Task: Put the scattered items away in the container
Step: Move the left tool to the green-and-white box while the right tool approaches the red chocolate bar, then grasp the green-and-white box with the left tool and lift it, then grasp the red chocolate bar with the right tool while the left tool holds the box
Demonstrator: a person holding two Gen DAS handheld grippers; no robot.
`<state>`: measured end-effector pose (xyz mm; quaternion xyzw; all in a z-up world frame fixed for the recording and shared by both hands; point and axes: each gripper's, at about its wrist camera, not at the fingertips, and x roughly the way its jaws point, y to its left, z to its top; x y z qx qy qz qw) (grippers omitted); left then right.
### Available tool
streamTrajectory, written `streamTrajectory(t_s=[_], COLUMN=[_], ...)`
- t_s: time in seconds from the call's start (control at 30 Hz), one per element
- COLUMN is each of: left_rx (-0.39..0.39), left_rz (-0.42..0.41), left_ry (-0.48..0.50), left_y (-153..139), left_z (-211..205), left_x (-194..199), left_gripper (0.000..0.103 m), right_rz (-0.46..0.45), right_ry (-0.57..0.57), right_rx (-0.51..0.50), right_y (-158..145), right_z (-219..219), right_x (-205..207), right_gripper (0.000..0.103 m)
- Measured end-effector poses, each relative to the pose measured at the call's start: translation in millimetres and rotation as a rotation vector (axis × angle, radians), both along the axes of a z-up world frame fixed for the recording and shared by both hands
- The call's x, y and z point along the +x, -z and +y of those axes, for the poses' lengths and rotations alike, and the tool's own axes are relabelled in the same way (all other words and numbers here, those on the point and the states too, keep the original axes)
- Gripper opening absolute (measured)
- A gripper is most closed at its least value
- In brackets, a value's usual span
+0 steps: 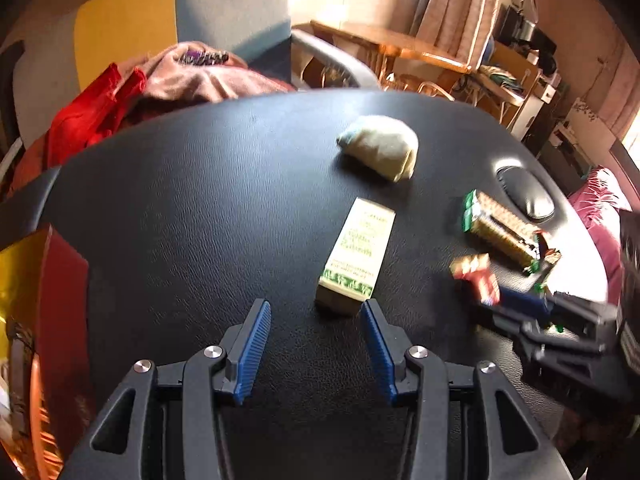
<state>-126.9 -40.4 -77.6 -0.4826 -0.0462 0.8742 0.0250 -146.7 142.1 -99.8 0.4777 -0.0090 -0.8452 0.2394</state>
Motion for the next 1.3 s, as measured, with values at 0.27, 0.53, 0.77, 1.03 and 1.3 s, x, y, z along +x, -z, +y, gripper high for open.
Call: streamTrajectory(t_s=[0.27, 0.53, 0.77, 1.03, 1.3], left_rx=[-0.062, -0.123, -0.117, -0.046, 0.000], left_rz=[-0.004, -0.031, -0.027, -0.044, -0.061], left_ry=[0.122, 0.166, 0.142, 0.051, -0.020], left_y=[-6.7, 10.6, 13.4, 10.8, 15.2], left_z=[21.6, 30.4, 23.9, 9.3, -10.0], left_x=[-32.7, -58.5, -41.7, 29.0, 86.3], left_gripper=[0.059, 0.035, 0.030, 0.030, 0.031], right_rz=[0.005, 0.012, 0.034, 0.072, 0.098], right_ry=[0.125, 0.156, 0.154, 0.126, 0.135], right_rx=[-0.064, -0.075, -0.063, -0.062, 0.025], right_y=[-5.9, -5.7, -8.7, -18.0, -14.0], right_z=[25.7, 27.4, 25.0, 17.8, -8.2], right_x=[36.7, 43.0, 49.8, 59.5, 28.3], right_gripper=[0.037, 0.038, 0.038, 0.038, 0.044])
